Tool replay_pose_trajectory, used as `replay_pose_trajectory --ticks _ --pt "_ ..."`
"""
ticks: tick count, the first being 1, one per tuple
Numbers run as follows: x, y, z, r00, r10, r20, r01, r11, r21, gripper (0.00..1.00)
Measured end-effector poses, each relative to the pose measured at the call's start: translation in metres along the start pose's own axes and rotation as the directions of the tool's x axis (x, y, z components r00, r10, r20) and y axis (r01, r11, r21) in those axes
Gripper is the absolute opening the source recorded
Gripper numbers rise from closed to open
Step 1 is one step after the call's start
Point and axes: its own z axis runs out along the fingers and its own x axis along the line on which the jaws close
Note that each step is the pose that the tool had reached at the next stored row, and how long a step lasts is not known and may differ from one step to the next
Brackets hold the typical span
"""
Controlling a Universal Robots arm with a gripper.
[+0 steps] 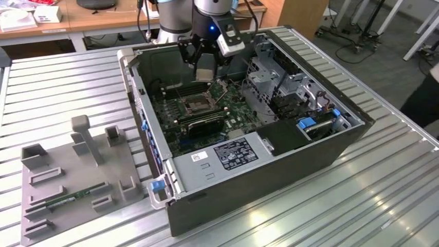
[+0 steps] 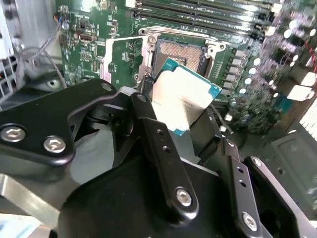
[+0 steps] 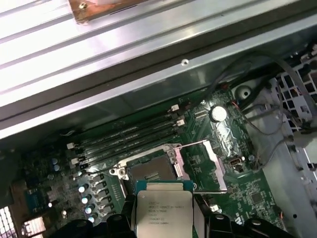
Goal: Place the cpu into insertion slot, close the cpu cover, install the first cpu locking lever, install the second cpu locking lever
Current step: 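Place the cpu into insertion slot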
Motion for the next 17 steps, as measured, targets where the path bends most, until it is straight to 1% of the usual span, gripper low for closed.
replay_pose_trajectory --ticks 2,5,7,9,12,15,17 --pt "0.0000 -0.0001 0.0007 0.9994 0.036 0.0031 -0.036 0.9994 -0.0006 0.54" --pt "0.0000 -0.0001 0.0017 0.9960 0.089 0.0077 -0.089 0.9960 -0.0019 0.54" --pt "0.0000 -0.0002 0.0025 0.9919 0.127 0.0109 -0.127 0.9919 -0.0029 0.54" --pt "-0.0001 -0.0003 0.0032 0.9867 0.162 0.0139 -0.162 0.9868 -0.0040 0.54" --pt "-0.0001 -0.0004 0.0045 0.9764 0.215 0.0183 -0.215 0.9766 -0.0060 0.54" --pt "-0.0001 -0.0005 0.0058 0.9631 0.268 0.0228 -0.268 0.9634 -0.0081 0.54" --pt "-0.0001 -0.0006 0.0066 0.9528 0.303 0.0256 -0.302 0.9531 -0.0096 0.54"
